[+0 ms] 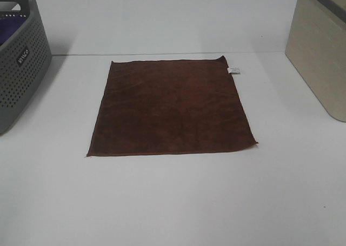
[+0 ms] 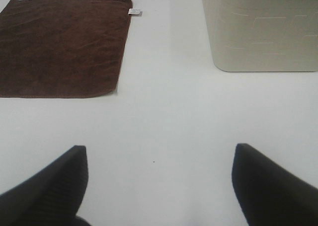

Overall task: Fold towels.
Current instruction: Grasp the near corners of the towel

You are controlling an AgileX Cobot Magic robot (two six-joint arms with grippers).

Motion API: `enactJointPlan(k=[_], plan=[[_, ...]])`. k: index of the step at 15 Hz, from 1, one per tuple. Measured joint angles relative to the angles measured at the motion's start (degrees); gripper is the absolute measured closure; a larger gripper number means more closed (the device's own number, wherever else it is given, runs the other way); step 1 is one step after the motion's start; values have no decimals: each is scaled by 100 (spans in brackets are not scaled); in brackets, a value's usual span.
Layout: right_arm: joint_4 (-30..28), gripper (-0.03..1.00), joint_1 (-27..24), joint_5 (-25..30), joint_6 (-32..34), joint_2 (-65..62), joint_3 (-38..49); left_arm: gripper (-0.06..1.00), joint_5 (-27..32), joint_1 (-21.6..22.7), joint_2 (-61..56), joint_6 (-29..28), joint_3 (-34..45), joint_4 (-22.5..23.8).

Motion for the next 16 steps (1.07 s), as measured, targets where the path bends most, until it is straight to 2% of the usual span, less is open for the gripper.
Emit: enactJointPlan(k=[2,3,5,6,9,13,16], plan=[[0,21,0,-52,0,160,0,19,-166,0,195,-23,-69,-23],[0,24,92,-178,6,521,-52,20,-739,0,453,-46,-115,-264],[23,26,275,-630,29,1043,-252,20,-1387,0,917,-46,-115,-699],[23,27,338,-756,29,1220,-321,20,-1524,0,1049,-46,-115,-791],[52,27,527,-991,29,2532,-773,20,-2292,0,2315,80,-126,-1610],[321,27,527,-1008,17,4360,-1524,20,-2653,0,4389,1089,-344,-2790],[682,27,527,-1031,-115,5701,-1994,20,-2693,0,5833,1673,-814,-3392]])
